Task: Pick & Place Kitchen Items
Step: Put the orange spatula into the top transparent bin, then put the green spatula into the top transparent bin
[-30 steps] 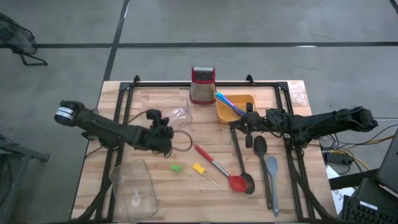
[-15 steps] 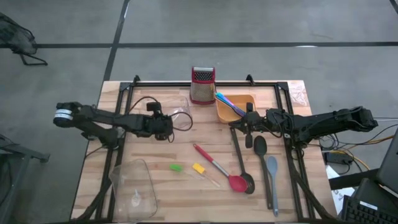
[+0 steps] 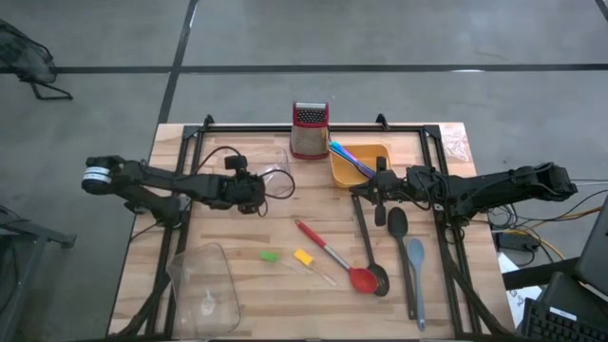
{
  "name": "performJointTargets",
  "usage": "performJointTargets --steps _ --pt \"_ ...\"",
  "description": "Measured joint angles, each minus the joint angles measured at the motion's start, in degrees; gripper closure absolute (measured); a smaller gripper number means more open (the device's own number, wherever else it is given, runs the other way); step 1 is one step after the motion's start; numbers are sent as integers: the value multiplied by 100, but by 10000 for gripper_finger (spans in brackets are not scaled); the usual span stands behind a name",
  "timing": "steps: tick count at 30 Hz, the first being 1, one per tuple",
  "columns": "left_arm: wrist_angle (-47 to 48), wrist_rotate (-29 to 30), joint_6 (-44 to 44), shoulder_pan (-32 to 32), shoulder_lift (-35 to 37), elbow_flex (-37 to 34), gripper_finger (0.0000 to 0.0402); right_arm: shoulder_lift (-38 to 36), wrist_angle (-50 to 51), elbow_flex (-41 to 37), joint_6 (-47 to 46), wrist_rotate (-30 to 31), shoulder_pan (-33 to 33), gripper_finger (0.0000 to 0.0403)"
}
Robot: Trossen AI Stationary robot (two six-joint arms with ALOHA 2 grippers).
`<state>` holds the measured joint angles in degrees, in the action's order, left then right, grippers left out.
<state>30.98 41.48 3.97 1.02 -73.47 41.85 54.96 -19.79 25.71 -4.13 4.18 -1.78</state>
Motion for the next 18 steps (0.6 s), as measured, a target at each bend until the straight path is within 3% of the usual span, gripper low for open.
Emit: performJointTargets --steps 7,18 --pt "-70 4 -394 2 0 0 367 0 0 0 -20 -1 0 394" --pt "-99 15 -561 -1 0 0 260 0 0 0 4 -2 0 394"
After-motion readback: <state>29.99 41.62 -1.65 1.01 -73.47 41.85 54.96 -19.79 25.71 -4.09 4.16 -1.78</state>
